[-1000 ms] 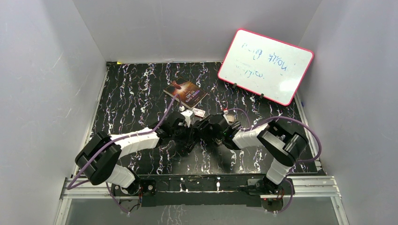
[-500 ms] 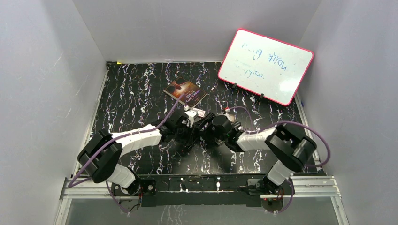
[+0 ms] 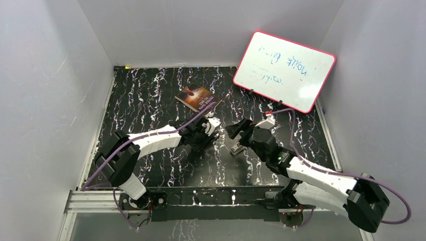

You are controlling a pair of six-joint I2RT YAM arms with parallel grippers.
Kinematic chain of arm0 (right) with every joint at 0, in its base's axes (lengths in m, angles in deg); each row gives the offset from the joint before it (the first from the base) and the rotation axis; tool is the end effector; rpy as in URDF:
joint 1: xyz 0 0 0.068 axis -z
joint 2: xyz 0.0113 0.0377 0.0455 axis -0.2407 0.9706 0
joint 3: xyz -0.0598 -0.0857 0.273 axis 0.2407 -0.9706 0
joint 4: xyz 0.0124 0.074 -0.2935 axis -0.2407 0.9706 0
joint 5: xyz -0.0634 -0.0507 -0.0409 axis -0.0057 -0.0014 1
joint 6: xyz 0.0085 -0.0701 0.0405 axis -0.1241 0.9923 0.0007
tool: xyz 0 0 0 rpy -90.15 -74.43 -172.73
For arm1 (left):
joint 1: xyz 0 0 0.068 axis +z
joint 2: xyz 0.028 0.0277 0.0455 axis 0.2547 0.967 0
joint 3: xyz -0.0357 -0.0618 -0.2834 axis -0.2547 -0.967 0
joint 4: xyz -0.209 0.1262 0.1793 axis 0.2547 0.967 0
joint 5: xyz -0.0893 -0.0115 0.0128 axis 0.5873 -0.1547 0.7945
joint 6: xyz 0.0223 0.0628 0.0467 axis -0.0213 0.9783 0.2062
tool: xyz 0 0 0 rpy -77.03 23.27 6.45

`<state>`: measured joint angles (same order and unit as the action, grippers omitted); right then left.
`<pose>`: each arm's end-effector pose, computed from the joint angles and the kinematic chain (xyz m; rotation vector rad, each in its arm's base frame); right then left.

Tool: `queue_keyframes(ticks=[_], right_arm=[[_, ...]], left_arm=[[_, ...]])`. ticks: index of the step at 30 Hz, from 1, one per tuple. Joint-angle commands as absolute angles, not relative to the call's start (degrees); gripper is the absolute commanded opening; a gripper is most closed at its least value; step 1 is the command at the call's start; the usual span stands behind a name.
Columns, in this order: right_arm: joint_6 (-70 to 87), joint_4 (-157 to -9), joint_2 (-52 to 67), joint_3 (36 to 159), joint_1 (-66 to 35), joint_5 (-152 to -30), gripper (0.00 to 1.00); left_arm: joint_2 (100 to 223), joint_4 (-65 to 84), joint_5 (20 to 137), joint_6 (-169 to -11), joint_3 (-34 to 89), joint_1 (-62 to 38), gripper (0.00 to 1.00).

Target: Load the staples into the stapler

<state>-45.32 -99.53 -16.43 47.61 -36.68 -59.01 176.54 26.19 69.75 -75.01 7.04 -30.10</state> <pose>0.1983 0.1959 0.2130 0.4734 1.8805 0.9563 0.2638 -0.2617 0.1483 1.0218 2.3053 -0.2918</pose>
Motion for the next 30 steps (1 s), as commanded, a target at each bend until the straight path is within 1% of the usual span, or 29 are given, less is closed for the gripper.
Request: queue_keyframes(ticks=[1, 3, 5, 7, 9, 10, 14, 18, 19, 20, 21, 23, 25, 30], right_arm=[[-26.0, -91.0, -24.6, 47.8, -36.7, -47.9, 0.98], [-18.9, -87.8, -28.0, 49.2, -36.6, -47.4, 0.98], [-16.0, -80.3, -31.8, 51.9, -36.7, -45.1, 0.98], [-14.0, -75.9, -34.6, 53.8, -36.6, -43.5, 0.98], [-12.5, -73.3, -37.3, 54.2, -36.7, -42.6, 0.98], [-11.7, -72.4, -38.6, 54.2, -36.7, -42.3, 0.98], [-12.1, -69.7, -43.6, 54.6, -36.7, -41.4, 0.98], [-12.5, -67.4, -47.2, 55.8, -36.7, -40.7, 0.98], [-12.6, -66.5, -47.9, 56.3, -36.7, -40.1, 0.98], [-12.6, -65.9, -48.4, 56.6, -36.6, -39.5, 0.98], [-12.7, -65.6, -48.9, 56.8, -36.7, -38.7, 0.98], [-13.3, -63.6, -49.9, 57.3, -36.7, -37.1, 0.98], [-14.5, -61.8, -50.7, 57.4, -36.7, -35.3, 0.98], [-16.0, -58.9, -53.2, 56.7, -36.7, -34.0, 0.98]], left_arm=[[176.6, 28.7, 66.4, -66.0, 10.6, -30.1, 0.35], [175.1, 27.6, 65.9, -65.5, 10.5, -30.1, 0.37], [172.6, 25.4, 66.2, -65.6, 9.8, -30.1, 0.38], [169.1, 22.4, 66.6, -66.3, 8.0, -30.1, 0.39], [165.4, 19.7, 67.1, -67.4, 5.8, -30.1, 0.64], [163.4, 18.6, 67.3, -68.0, 4.7, -30.0, 0.66], [154.8, 16.0, 67.1, -73.2, 1.8, -30.1, 0.68], [145.4, 12.6, 59.9, -80.2, -1.9, -30.1, 0.71], [143.0, 11.9, 56.5, -82.5, -3.0, -30.1, 0.76], [140.5, 11.3, 52.8, -85.5, -4.3, -30.0, 0.85], [138.0, 10.8, 48.4, -88.2, -5.8, -30.1, 0.89], [133.2, 9.9, 44.3, -92.8, -9.1, -30.0, 0.90], [129.2, 8.8, 41.3, -95.3, -12.3, -30.0, 0.98], [124.2, 10.5, 36.0, -98.4, -15.1, -30.0, 0.98]])
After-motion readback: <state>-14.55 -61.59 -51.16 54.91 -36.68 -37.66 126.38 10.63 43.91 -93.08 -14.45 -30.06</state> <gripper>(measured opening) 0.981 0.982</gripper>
